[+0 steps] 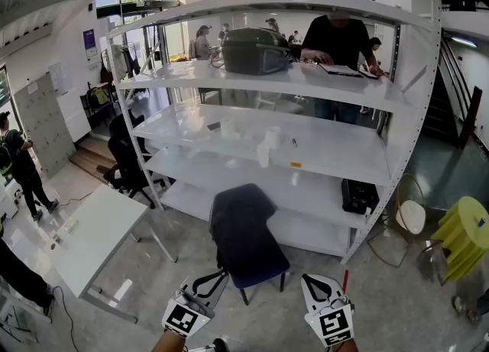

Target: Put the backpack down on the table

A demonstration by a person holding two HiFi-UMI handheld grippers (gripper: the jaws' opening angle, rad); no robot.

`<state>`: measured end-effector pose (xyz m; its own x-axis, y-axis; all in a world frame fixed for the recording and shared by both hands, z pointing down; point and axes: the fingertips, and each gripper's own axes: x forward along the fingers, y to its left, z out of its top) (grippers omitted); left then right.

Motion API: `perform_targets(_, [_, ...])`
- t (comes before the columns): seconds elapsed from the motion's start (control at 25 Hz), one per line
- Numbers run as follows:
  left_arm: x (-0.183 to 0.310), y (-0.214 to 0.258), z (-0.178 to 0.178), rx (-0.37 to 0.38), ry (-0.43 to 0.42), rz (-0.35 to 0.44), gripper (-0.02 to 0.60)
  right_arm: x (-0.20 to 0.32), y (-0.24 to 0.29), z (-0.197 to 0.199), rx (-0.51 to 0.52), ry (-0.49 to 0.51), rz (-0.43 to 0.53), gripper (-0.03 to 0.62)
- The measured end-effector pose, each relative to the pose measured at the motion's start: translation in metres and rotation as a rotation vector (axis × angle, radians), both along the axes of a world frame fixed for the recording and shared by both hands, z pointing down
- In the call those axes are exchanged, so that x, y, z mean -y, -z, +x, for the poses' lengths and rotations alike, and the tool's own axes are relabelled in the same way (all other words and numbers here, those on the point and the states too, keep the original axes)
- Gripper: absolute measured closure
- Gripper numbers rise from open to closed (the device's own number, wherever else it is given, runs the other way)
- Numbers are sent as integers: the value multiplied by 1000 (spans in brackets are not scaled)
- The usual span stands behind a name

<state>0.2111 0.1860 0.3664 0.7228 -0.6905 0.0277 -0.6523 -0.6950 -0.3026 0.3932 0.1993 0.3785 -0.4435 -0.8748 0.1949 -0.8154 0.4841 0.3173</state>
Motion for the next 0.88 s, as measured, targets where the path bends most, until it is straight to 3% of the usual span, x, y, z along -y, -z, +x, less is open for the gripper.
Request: perform_targets(0.88, [-1,-6,14,7,12,-11,549,2,3,16,44,3,19,569])
